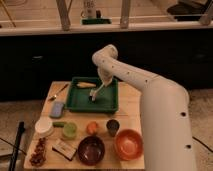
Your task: Wipe tray with brush
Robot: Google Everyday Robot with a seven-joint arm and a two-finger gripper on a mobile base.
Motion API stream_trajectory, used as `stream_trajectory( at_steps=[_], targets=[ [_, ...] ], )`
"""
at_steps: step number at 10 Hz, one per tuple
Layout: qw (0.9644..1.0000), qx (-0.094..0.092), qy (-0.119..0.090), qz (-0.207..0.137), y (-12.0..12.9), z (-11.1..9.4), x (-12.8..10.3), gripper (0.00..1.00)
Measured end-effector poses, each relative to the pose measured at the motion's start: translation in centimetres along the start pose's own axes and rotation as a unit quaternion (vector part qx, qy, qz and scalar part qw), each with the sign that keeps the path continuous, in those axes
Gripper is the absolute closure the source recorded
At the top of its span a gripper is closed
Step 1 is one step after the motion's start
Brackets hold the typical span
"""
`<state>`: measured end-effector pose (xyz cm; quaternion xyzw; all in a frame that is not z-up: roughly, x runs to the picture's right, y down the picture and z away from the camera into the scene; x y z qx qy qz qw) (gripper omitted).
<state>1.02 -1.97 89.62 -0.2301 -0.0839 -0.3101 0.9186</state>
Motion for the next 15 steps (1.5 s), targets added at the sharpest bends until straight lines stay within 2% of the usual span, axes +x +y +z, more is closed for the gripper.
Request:
stream_trajectory(
  at_steps=[3,4,5,8,9,11,13,14,15],
  targets=[
    [0.9982,-0.026,0.003,-0.054,2.8,0.4,-1.3,1.00],
    [0.9981,-0.031,0.007,-0.054,3.4,0.5,-0.8,1.00],
    [0.9981,-0.039,0.015,-0.046,4.4,0.6,0.4,1.00],
    [0.9975,-0.040,0.045,0.036,6.0,0.6,5.5,1.00],
    [0.9959,-0.032,0.054,0.065,5.3,0.6,7.2,1.00],
    [0.9931,-0.016,0.062,0.099,3.2,0.7,8.7,1.00],
    [0.9929,-0.001,0.051,0.108,1.3,0.7,8.5,1.00],
    [0.9937,0.004,0.045,0.103,0.4,0.7,7.9,1.00],
    [0.9954,0.007,0.034,0.089,-0.8,0.8,6.3,1.00]
  ],
)
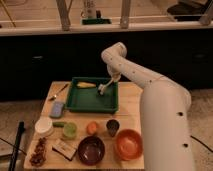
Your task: Wipe tray with brush
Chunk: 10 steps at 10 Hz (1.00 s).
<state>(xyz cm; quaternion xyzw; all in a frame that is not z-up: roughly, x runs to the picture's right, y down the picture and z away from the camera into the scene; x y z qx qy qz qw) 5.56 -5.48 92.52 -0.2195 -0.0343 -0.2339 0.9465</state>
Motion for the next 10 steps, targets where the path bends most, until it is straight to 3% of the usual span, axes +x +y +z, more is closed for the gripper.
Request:
stream_trajectory(
  at_steps=[2,4,6,9,10],
  targets=[
    [0.9986,0.004,-0.020,-0.048,-1.0,-0.2,-3.7,1.00],
    [0.9947,0.005,-0.033,-0.098,0.0,-0.8,-6.5,1.00],
    [0.9920,-0.003,-0.032,-0.122,1.4,-1.0,-7.1,1.00],
    [0.9919,-0.023,-0.018,-0.124,4.2,-0.8,-4.8,1.00],
    [0.9930,-0.031,-0.009,-0.114,5.3,-0.7,-2.9,1.00]
  ],
)
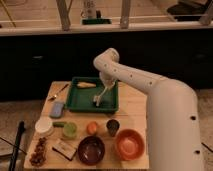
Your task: Wipe tray with brush
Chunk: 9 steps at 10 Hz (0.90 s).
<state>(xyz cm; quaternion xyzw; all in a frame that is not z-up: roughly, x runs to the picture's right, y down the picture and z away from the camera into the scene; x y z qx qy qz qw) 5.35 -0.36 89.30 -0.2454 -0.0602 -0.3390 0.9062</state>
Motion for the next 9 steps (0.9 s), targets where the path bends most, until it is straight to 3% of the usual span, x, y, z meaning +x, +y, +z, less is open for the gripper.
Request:
stream_trajectory(
  at_steps=[2,5,7,9],
  targets=[
    [0.9989,-0.012,0.022,0.040,2.3,0.2,3.5,1.00],
    [0.9946,0.000,0.044,0.094,1.5,0.4,6.5,1.00],
    [0.9930,0.014,0.048,0.108,-0.4,0.6,6.2,1.00],
    [0.9941,0.024,0.043,0.097,-2.3,0.6,4.5,1.00]
  ],
)
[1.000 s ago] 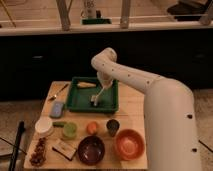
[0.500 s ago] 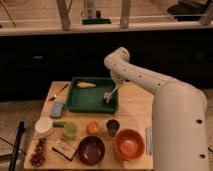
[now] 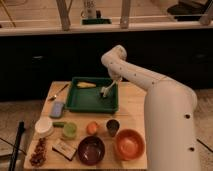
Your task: Wipe tray with brush
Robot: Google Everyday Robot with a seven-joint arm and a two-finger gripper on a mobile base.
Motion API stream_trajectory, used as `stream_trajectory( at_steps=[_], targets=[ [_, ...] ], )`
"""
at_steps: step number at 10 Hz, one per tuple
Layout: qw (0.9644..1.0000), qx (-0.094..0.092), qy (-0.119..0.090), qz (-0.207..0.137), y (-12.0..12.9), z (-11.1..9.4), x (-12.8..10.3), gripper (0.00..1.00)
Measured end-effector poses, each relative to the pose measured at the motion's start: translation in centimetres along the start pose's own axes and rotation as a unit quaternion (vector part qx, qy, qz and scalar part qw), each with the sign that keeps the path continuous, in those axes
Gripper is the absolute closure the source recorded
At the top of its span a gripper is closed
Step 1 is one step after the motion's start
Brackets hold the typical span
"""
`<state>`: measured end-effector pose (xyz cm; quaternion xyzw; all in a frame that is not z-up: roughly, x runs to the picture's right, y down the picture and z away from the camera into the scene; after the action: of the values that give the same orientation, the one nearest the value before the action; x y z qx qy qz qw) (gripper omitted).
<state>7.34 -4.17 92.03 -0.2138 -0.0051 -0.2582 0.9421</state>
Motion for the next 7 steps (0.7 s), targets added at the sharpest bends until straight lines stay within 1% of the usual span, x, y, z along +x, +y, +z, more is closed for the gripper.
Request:
stream_trajectory(
  at_steps=[1,2,4,5,6,7],
  targets=[
    [0.9999,0.005,-0.006,-0.014,-0.8,-0.1,-1.5,1.00],
    [0.9986,0.013,-0.021,-0.047,-1.4,-0.3,-3.9,1.00],
    [0.9946,0.022,-0.039,-0.094,-0.7,-0.9,-6.0,1.00],
    [0.9909,0.023,-0.044,-0.125,0.3,-1.3,-6.9,1.00],
    [0.9889,0.018,-0.044,-0.141,1.2,-1.3,-7.0,1.00],
    [0.9872,0.009,-0.040,-0.154,2.0,-1.2,-6.8,1.00]
  ],
)
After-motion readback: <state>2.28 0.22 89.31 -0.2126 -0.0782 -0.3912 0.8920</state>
